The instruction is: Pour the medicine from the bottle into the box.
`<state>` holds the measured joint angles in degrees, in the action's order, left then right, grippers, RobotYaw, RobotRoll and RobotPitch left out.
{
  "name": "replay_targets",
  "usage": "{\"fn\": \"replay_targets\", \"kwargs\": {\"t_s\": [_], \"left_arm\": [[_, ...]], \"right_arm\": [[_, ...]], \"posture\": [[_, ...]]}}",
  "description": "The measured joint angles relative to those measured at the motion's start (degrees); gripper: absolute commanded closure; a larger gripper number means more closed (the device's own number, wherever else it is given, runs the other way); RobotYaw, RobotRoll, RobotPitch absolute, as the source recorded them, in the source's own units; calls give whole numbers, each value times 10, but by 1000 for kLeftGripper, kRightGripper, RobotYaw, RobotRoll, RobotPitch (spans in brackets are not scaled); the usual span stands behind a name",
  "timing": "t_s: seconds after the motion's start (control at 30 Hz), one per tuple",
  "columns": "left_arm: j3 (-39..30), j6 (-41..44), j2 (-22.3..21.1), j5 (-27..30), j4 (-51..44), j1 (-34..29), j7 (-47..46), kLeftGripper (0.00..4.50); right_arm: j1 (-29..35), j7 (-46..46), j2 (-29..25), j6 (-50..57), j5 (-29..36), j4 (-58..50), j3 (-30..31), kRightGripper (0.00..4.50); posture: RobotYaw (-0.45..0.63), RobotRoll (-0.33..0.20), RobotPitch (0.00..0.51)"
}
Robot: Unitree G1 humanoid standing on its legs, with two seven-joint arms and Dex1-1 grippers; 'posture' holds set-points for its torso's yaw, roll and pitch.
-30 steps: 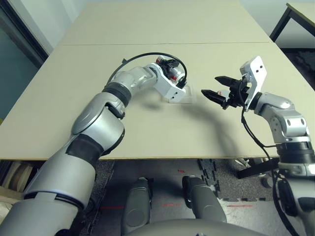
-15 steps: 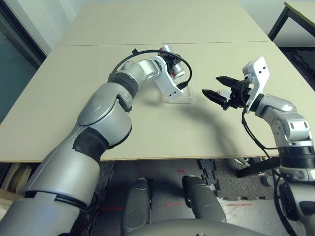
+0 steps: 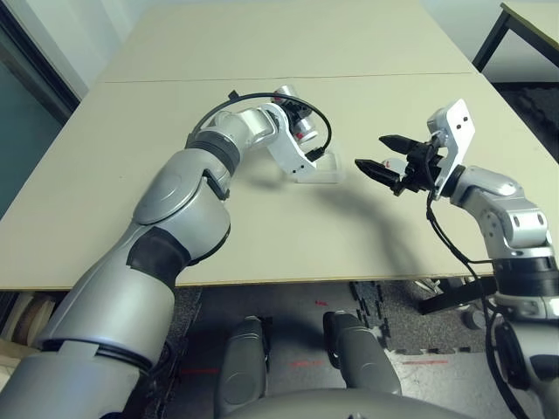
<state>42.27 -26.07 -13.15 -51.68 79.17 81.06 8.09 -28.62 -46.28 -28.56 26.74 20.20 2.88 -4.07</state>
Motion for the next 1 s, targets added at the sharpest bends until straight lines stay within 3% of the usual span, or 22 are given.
{"fn": "replay_targets", "kwargs": {"t_s": [0.13, 0.33, 1.0], "left_arm": [[-153, 27, 11, 151, -1, -26, 124, 1933], [-297, 78, 10, 291, -10, -46, 215, 1933], [-483, 144, -5, 502, -104, -149, 267, 1933]], "right_arm": [[1, 0, -3, 0, 0, 0, 0, 0], [2, 1, -5, 0, 0, 0, 0, 0], [-22, -13, -4, -5, 0, 24, 11, 0]], "posture": [[-141, 0, 122], [-130, 0, 122], [-111, 0, 125]]}}
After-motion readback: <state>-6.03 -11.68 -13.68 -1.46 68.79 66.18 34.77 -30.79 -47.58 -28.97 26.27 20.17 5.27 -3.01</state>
